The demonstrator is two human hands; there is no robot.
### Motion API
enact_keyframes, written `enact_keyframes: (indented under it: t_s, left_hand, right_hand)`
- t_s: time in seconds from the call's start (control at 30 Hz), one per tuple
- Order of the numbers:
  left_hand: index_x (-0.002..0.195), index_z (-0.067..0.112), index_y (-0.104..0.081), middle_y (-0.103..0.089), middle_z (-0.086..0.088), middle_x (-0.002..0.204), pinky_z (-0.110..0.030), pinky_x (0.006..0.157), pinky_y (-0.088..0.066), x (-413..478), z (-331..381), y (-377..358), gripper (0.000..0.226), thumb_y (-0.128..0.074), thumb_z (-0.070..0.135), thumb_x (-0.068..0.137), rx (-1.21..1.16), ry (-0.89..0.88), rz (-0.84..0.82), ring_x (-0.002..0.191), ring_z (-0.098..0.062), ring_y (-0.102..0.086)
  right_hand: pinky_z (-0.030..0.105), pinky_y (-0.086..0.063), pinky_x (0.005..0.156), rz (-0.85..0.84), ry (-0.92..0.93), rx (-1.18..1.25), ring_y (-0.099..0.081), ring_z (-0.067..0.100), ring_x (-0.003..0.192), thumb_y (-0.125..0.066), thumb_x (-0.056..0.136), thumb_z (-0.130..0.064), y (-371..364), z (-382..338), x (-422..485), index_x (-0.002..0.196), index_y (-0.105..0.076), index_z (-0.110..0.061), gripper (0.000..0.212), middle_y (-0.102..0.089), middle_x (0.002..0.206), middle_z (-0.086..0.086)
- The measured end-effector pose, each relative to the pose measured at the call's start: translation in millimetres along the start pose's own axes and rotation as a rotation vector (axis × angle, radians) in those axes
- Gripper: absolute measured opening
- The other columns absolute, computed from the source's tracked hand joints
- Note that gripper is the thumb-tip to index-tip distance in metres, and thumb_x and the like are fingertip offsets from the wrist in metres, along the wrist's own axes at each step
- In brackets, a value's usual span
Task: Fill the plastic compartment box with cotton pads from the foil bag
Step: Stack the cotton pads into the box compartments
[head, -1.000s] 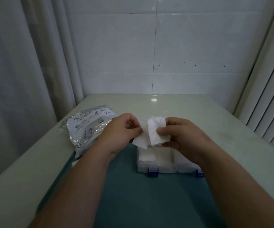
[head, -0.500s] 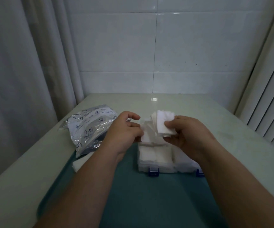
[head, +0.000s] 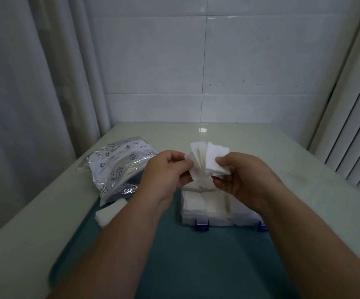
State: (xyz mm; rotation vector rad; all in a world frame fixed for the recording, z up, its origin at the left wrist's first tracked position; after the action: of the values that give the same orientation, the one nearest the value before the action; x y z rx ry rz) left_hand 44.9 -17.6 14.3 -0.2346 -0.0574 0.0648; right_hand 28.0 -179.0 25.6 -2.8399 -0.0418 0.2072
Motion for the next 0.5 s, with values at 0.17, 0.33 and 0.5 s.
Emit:
enact_keyframes:
  t_s: [0.17, 0.33, 0.5]
  left_hand:
    - [0.089, 0.001, -0.062, -0.07, -0.015, 0.088, -0.031, 0.067, -0.059, -1.8, 0.3, -0.4, 0.007, -0.062, -0.006, 0.088, -0.068, -0.006, 0.031, 0.078, -0.023, -0.071]
    - [0.089, -0.001, -0.061, -0.07, -0.014, 0.083, -0.027, 0.061, -0.058, -3.5, 3.1, -2.6, 0.009, -0.058, -0.009, 0.089, -0.135, 0.014, -0.003, 0.071, -0.021, -0.072]
    - [0.091, -0.002, -0.06, -0.07, -0.015, 0.081, -0.03, 0.061, -0.06, -5.9, 5.5, -7.9, 0.019, -0.044, -0.013, 0.09, -0.218, 0.074, -0.072, 0.066, -0.021, -0.071]
  right_hand:
    - [0.027, -0.054, 0.061, -0.007, 0.059, -0.13, -0.067, 0.024, 0.08, -0.058, 0.089, -0.005, -1.4, -0.9, -0.4, 0.099, -0.066, -0.002, 0.013, -0.068, 0.096, 0.015]
    - [0.028, -0.055, 0.063, -0.009, 0.059, -0.185, -0.068, 0.025, 0.086, -0.059, 0.09, -0.006, -2.3, -0.1, -0.6, 0.102, -0.065, -0.004, 0.014, -0.067, 0.102, 0.016]
    - [0.029, -0.056, 0.066, 0.006, 0.074, -0.236, -0.068, 0.027, 0.09, -0.06, 0.09, -0.008, -0.9, 0.3, 0.4, 0.103, -0.066, -0.005, 0.014, -0.067, 0.102, 0.015]
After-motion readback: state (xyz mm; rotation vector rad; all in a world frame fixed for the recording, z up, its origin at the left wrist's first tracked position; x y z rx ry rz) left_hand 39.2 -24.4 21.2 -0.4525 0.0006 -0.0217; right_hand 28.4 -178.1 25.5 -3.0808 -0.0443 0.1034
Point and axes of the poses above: each hand's wrist, its own x-axis towards the middle knuckle, its own y-axis out of the back of the hand, z = x × y, the point moved 4 cm from there along x, towards the middle knuckle
